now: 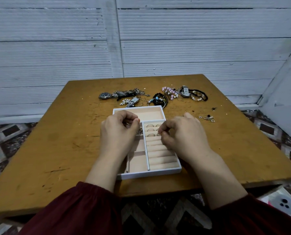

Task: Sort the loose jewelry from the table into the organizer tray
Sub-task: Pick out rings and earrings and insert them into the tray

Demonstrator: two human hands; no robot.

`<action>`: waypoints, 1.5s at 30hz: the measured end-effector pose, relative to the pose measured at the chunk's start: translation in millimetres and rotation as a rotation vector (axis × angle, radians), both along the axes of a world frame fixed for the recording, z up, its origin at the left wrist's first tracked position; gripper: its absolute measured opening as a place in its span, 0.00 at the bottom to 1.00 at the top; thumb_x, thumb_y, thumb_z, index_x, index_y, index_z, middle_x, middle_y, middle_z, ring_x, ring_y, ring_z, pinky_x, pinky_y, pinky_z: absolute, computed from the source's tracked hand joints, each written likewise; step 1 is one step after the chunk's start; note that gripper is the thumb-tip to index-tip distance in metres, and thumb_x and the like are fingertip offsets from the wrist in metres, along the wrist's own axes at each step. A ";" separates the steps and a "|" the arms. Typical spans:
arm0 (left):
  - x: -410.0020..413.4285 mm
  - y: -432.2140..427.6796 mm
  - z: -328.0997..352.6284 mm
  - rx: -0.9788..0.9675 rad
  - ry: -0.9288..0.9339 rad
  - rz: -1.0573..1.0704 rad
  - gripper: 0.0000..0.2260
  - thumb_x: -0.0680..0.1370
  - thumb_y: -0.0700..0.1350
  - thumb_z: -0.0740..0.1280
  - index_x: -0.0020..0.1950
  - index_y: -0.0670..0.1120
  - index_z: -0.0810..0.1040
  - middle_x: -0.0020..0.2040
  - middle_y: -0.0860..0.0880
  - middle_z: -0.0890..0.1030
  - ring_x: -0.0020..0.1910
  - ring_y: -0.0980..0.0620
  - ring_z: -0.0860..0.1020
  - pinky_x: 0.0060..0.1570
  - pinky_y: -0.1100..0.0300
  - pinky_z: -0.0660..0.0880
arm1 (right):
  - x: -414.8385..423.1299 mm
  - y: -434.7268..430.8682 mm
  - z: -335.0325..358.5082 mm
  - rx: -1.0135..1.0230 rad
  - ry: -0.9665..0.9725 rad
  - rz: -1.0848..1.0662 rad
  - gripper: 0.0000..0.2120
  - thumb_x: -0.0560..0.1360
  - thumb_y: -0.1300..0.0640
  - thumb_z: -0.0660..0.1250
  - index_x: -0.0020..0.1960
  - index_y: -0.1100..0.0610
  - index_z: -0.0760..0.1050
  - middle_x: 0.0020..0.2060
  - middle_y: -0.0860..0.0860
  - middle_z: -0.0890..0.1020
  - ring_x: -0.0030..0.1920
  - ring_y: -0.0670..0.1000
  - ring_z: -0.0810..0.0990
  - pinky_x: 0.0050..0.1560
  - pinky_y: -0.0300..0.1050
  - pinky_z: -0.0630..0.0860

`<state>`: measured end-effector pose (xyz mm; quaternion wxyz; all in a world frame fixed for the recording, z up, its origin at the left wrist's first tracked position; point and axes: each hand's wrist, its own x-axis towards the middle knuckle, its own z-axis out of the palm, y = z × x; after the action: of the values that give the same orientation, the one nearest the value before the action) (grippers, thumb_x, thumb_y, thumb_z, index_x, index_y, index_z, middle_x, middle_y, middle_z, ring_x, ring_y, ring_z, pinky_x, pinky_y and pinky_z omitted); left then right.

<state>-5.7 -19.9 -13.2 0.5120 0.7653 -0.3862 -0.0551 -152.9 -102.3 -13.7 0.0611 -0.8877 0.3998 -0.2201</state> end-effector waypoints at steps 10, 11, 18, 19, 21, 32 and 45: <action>-2.4 1.0 2.0 -0.003 -0.016 -0.001 0.03 0.73 0.44 0.71 0.39 0.51 0.81 0.35 0.55 0.82 0.37 0.58 0.80 0.41 0.59 0.79 | 0.9 1.2 -0.2 0.008 0.007 0.001 0.07 0.73 0.52 0.65 0.46 0.44 0.81 0.44 0.42 0.80 0.45 0.45 0.64 0.44 0.45 0.63; -2.6 1.2 2.1 -0.004 -0.019 -0.001 0.03 0.73 0.44 0.71 0.39 0.50 0.81 0.35 0.55 0.82 0.36 0.58 0.80 0.41 0.59 0.78 | 1.0 1.1 -0.4 0.008 0.006 0.001 0.07 0.73 0.52 0.65 0.46 0.44 0.81 0.44 0.41 0.80 0.45 0.45 0.64 0.44 0.44 0.63; -3.0 1.5 3.7 -0.006 -0.037 0.005 0.03 0.73 0.44 0.71 0.39 0.51 0.81 0.35 0.56 0.81 0.36 0.59 0.78 0.38 0.63 0.75 | -4.7 -0.2 1.6 0.017 -0.137 -0.004 0.05 0.72 0.54 0.67 0.44 0.46 0.81 0.40 0.41 0.79 0.45 0.45 0.67 0.44 0.42 0.61; -3.1 1.6 4.1 -0.010 -0.036 0.004 0.03 0.73 0.44 0.71 0.39 0.51 0.81 0.35 0.56 0.81 0.36 0.59 0.78 0.38 0.63 0.75 | -6.6 -1.4 2.8 0.022 -0.179 -0.016 0.05 0.72 0.54 0.67 0.44 0.46 0.81 0.40 0.40 0.78 0.45 0.45 0.67 0.42 0.41 0.61; -3.5 1.5 4.9 -0.020 -0.037 -0.005 0.03 0.73 0.44 0.71 0.39 0.51 0.82 0.34 0.57 0.81 0.35 0.59 0.78 0.38 0.62 0.75 | -9.6 -3.7 4.8 0.025 -0.273 -0.040 0.05 0.72 0.55 0.68 0.44 0.47 0.81 0.39 0.40 0.77 0.44 0.45 0.69 0.39 0.41 0.61; -7.7 -2.6 1.1 -0.043 -0.041 -0.037 0.04 0.72 0.44 0.72 0.38 0.51 0.81 0.34 0.57 0.81 0.33 0.60 0.77 0.35 0.66 0.74 | -10.8 -0.4 3.8 0.063 -0.059 0.002 0.05 0.72 0.47 0.68 0.46 0.44 0.81 0.39 0.42 0.74 0.48 0.48 0.70 0.45 0.43 0.64; -6.9 -2.8 -1.0 -0.040 -0.049 -0.053 0.02 0.72 0.45 0.72 0.40 0.51 0.82 0.35 0.56 0.81 0.36 0.57 0.79 0.41 0.55 0.79 | -2.9 -4.0 -2.3 0.081 -0.022 0.030 0.05 0.73 0.49 0.66 0.45 0.46 0.80 0.43 0.44 0.77 0.50 0.48 0.71 0.46 0.44 0.67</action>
<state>-12.7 -22.8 -14.3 0.5159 0.7457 -0.4196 -0.0422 -155.9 -106.3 -16.0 0.1045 -0.8879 0.3943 -0.2126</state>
